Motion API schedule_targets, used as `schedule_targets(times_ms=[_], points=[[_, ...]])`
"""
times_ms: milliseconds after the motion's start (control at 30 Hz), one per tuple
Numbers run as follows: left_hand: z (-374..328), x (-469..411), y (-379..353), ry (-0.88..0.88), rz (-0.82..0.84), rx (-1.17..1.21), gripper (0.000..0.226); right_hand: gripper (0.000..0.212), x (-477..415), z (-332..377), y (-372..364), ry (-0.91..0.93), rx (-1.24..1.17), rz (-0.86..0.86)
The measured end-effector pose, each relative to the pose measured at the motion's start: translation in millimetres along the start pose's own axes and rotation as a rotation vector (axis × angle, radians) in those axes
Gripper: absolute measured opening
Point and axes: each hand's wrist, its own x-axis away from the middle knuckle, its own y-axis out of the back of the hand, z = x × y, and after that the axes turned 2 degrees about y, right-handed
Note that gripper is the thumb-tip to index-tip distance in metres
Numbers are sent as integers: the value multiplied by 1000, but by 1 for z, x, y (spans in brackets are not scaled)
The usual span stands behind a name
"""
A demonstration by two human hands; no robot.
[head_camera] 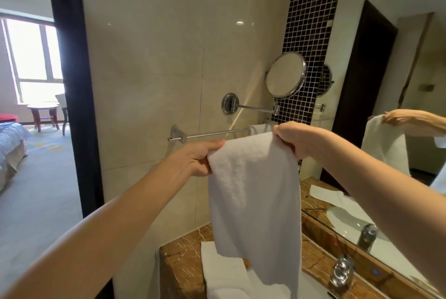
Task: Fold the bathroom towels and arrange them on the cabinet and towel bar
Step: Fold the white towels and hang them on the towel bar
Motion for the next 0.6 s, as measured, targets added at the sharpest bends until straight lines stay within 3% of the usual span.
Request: schedule_targets(times_ms=[233, 433, 533, 600], points=[[1, 4, -9, -31, 23, 54, 12, 37, -6, -7, -7, -18, -56, -72], [-2, 12, -22, -162, 106, 106, 11, 68, -8, -17, -8, -134, -205, 262], [-6, 14, -21, -192, 106, 61, 12, 62, -5, -21, -3, -115, -205, 380], [-9, 15, -18, -206, 87, 28, 10, 52, -4, -24, -3, -89, -227, 336]])
